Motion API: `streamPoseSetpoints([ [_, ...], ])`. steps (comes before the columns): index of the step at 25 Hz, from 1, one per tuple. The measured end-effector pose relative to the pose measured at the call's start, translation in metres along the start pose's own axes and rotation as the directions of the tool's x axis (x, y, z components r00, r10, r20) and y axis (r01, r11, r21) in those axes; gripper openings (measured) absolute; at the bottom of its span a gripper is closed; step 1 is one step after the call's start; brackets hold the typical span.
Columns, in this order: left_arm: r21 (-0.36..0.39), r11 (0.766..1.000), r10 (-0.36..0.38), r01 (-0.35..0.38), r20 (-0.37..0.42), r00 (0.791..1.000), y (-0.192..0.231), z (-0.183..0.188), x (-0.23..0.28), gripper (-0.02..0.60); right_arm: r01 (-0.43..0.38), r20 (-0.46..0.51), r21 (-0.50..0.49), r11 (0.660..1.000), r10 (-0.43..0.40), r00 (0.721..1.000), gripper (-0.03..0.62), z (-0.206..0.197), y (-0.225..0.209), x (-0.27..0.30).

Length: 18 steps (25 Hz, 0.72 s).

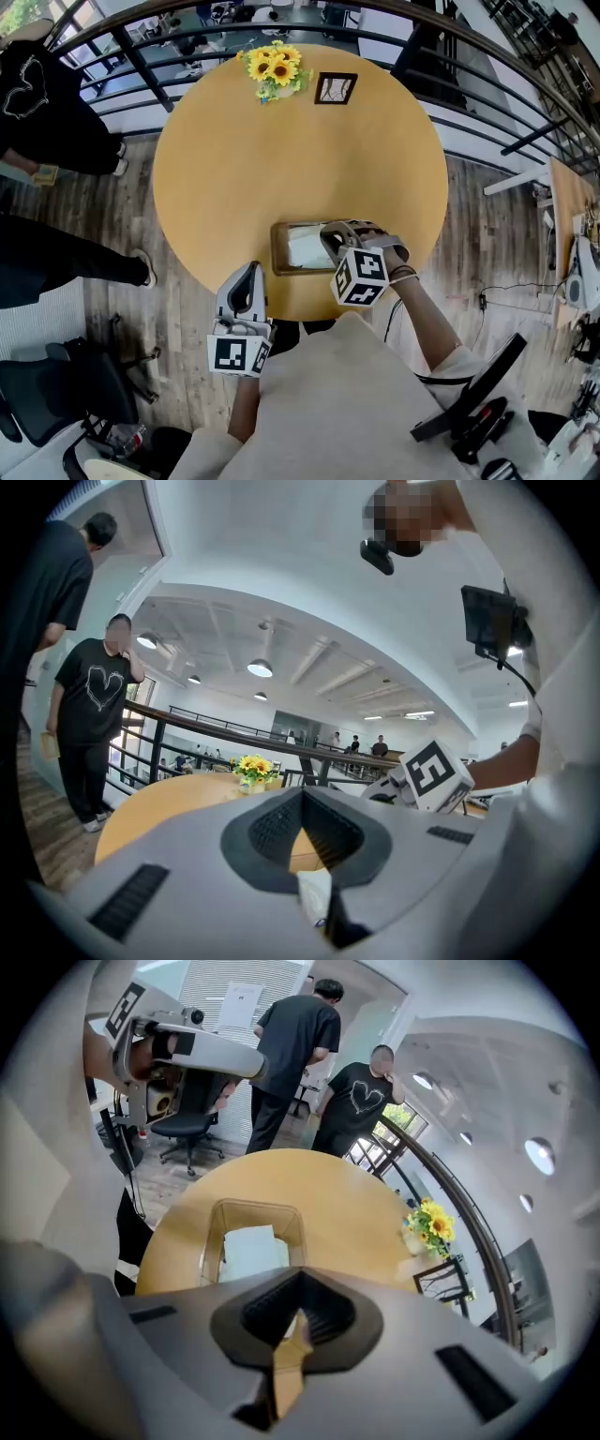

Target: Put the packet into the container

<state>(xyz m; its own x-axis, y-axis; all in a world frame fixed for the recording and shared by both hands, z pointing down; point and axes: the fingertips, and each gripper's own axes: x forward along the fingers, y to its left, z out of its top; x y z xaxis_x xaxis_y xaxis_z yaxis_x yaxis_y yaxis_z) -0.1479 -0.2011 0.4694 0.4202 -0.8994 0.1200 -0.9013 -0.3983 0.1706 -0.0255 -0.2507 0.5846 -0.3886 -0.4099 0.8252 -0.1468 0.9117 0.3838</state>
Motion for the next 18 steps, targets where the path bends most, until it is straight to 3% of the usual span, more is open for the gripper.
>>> streamPoseSetpoints([
  [4, 0.009, 1.000, 0.004, -0.004, 0.000, 1.000, -0.001, -0.002, -0.001, 0.005, 0.028, 0.034, 0.045, 0.999, -0.029, 0.999, 0.003, 0.002, -0.005, 0.000],
  [7, 0.018, 1.000, 0.005, -0.005, 0.001, 1.000, -0.003, -0.001, -0.002, 0.005, 0.111, 0.107, 0.155, 0.982, -0.129, 0.986, 0.003, 0.007, -0.024, -0.011],
  [9, 0.022, 1.000, 0.006, -0.006, 0.002, 1.000, -0.004, 0.000, -0.002, 0.005, 0.145, 0.166, 0.266, 0.953, -0.193, 0.967, 0.003, 0.010, -0.038, -0.022],
  [14, 0.042, 0.999, 0.002, -0.003, 0.009, 1.000, -0.006, 0.006, -0.002, 0.005, 0.116, 0.303, 0.533, 0.838, -0.318, 0.898, 0.003, 0.016, -0.055, -0.047],
  [16, 0.053, 0.999, 0.002, -0.002, 0.014, 1.000, -0.007, 0.008, -0.001, 0.005, 0.059, 0.357, 0.641, 0.765, -0.365, 0.860, 0.003, 0.016, -0.060, -0.057],
  [18, 0.065, 0.998, 0.002, -0.003, 0.014, 1.000, -0.008, 0.012, -0.001, 0.005, -0.013, 0.400, 0.745, 0.667, -0.431, 0.809, 0.003, 0.013, -0.066, -0.071],
])
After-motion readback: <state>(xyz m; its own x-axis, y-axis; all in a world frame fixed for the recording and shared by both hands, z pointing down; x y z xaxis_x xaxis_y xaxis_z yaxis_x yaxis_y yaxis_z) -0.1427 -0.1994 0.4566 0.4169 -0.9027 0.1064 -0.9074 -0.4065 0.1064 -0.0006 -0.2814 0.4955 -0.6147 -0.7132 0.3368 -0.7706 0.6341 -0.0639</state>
